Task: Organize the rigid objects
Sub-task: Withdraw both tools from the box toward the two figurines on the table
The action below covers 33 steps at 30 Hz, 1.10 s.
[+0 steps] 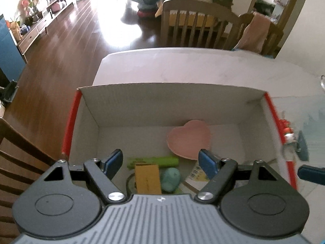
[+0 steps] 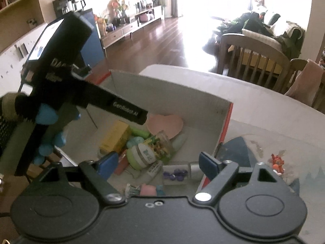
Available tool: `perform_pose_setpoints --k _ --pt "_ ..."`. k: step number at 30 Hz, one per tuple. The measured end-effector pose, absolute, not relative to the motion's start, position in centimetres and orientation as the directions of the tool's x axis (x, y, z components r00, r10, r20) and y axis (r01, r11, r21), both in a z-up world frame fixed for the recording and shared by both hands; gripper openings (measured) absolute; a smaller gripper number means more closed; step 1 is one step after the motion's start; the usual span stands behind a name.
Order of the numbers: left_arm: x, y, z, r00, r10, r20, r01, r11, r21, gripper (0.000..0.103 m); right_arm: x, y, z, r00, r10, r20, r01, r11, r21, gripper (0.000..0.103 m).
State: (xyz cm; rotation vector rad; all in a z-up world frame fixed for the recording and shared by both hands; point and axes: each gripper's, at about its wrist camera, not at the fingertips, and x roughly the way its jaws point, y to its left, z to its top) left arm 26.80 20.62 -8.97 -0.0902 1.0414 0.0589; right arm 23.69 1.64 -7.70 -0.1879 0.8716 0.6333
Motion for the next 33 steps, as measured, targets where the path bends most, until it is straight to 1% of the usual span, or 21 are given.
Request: perform_pose_setpoints --k 7,11,17,22,23,25,33 --pt "23.4 19.3 -5.8 0.572 -0.011 -0.82 -0.072 0.995 -0.063 0.081 22.0 -0.7 -4.7 0.523 0.489 -0.698 -0.588 0.8 0.119 0.086" --pt "21.4 18.0 -4.1 0.617 -0.004 -0.787 -0.049 0.998 -0.044 0.081 20.9 -2.3 -3.4 0.547 0.512 -0.662 -0.586 0.799 0.134 0.088" --pt "19.4 16.3 -2.0 0.662 -0.024 -0.749 -0.028 0.998 -0.056 0.081 19.3 -5.4 -2.2 0.579 0.539 -0.611 -0.591 0.795 0.142 0.096" --pt "18.7 14.0 -1.3 0.686 -0.041 -0.727 -0.005 0.998 -0.06 0.082 18.6 -8.8 -1.3 0.6 0.561 -0.57 -0.58 0.796 0.174 0.1" --pt "18.4 13.5 -1.1 0.692 -0.042 -0.721 -0.003 0.998 -0.061 0.084 18.5 -9.5 -1.2 0.606 0.561 -0.564 -0.577 0.798 0.173 0.101" --pt "17.8 12.6 -0.9 0.703 -0.05 -0.71 0.004 0.998 -0.066 0.087 18.4 -10.8 -1.2 0.616 0.556 -0.558 -0.575 0.802 0.164 0.101" --pt "17.3 8.4 -1.5 0.715 -0.078 -0.695 0.023 0.996 -0.088 0.088 18.8 -15.7 -1.9 0.629 0.534 -0.565 -0.564 0.814 0.141 0.101"
